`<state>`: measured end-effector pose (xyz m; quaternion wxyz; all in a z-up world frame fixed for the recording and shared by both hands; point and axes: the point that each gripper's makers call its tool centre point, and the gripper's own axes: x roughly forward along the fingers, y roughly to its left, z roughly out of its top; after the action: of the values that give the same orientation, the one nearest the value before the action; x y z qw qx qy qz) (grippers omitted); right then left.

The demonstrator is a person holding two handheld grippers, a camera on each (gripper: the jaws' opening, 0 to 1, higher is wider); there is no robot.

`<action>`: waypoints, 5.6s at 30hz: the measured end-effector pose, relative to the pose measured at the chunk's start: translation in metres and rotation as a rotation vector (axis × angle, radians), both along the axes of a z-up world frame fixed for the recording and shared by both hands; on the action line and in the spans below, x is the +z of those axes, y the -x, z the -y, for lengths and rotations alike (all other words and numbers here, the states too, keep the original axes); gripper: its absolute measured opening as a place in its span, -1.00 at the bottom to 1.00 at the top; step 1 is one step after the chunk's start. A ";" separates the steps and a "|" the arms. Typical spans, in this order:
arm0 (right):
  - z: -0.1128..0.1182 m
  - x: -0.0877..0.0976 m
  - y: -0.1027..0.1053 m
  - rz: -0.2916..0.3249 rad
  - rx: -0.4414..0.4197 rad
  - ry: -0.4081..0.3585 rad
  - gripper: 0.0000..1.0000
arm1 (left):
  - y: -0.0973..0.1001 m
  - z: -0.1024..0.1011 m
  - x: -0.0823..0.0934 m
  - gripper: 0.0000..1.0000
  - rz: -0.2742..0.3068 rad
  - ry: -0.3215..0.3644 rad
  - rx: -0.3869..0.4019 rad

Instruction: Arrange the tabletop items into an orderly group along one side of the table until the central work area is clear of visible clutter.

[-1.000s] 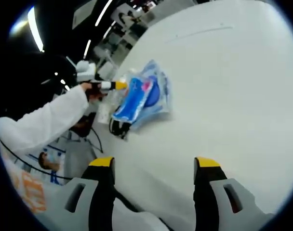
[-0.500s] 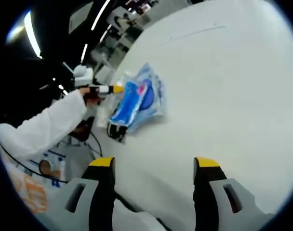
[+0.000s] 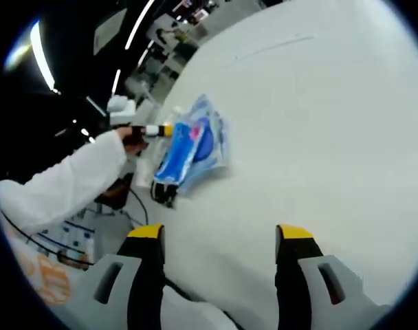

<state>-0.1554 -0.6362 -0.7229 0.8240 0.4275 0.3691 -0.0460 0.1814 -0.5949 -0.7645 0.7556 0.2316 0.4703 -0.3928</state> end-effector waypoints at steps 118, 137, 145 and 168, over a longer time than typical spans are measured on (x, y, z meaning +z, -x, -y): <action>-0.025 0.030 -0.027 0.150 0.233 0.235 0.50 | -0.045 0.055 0.068 0.04 0.174 0.384 -0.123; -0.022 0.038 -0.020 0.204 0.209 0.239 0.49 | -0.019 0.002 0.101 0.46 0.192 0.442 -0.040; -0.014 0.030 0.003 0.197 0.179 0.235 0.48 | 0.009 -0.025 0.103 0.46 0.186 0.438 -0.011; -0.002 0.035 0.030 0.213 0.112 0.256 0.49 | 0.095 -0.117 0.105 0.46 0.207 0.469 0.208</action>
<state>-0.1858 -0.6339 -0.6882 0.9075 0.3001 0.2939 -0.0012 0.0867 -0.4782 -0.6597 0.8689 0.0398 0.3079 -0.3855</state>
